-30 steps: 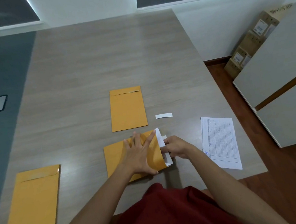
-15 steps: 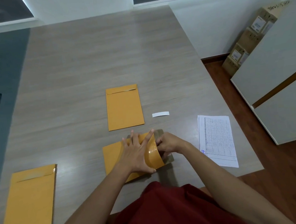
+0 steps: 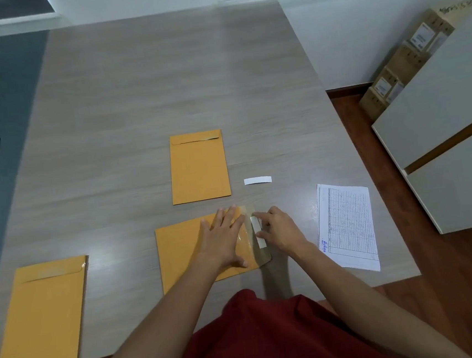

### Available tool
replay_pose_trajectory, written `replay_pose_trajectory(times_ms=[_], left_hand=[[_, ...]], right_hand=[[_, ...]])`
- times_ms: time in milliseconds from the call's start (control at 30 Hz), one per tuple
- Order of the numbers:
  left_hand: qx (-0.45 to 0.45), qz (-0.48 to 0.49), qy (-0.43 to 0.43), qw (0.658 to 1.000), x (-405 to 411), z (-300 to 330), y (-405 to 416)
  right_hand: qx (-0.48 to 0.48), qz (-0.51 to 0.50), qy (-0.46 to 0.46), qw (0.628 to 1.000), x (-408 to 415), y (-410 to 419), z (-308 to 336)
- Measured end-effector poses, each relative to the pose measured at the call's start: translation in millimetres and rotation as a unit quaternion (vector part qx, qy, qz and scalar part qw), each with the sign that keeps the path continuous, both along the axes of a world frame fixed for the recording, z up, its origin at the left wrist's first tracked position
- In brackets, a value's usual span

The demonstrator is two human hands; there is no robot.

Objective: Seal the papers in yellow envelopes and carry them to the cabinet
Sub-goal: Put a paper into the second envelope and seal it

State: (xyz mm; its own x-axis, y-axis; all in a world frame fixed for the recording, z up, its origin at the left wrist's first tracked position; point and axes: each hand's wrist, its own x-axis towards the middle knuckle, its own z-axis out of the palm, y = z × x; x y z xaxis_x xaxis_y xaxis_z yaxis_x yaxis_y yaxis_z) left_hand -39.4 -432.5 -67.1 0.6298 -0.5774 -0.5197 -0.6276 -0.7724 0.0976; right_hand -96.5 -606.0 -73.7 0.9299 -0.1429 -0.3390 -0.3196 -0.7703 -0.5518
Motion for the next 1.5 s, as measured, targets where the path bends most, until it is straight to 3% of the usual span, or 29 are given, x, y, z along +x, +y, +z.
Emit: replay_pose_trajectory(times_ms=[333, 567, 900, 1067, 1333, 1500], left_hand=[[-0.004, 0.017, 0.015, 1.0, 1.4, 1.1, -0.8], [-0.007, 0.023, 0.019, 1.0, 0.4, 1.4, -0.9], [-0.001, 0.019, 0.017, 1.0, -0.2, 2.1, -1.2], [0.006, 0.009, 0.013, 1.0, 0.6, 3.7, -0.6], [0.002, -0.005, 0.006, 1.0, 2.8, 6.6, 1.7], [-0.009, -0.005, -0.005, 1.0, 5.4, 3.2, 3.9]], right_hand=[[-0.019, -0.045, -0.06, 0.997, 12.0, 5.7, -1.2], [-0.026, -0.055, -0.054, 0.997, 14.5, 5.0, -5.1], [0.062, -0.123, -0.049, 0.989, 24.5, -0.3, -11.6], [0.076, -0.102, -0.009, 0.992, 28.7, -4.0, -13.3], [0.117, -0.116, -0.032, 0.986, 17.9, -9.1, -10.5], [0.184, -0.203, -0.039, 0.961, 23.1, -7.1, 0.0]])
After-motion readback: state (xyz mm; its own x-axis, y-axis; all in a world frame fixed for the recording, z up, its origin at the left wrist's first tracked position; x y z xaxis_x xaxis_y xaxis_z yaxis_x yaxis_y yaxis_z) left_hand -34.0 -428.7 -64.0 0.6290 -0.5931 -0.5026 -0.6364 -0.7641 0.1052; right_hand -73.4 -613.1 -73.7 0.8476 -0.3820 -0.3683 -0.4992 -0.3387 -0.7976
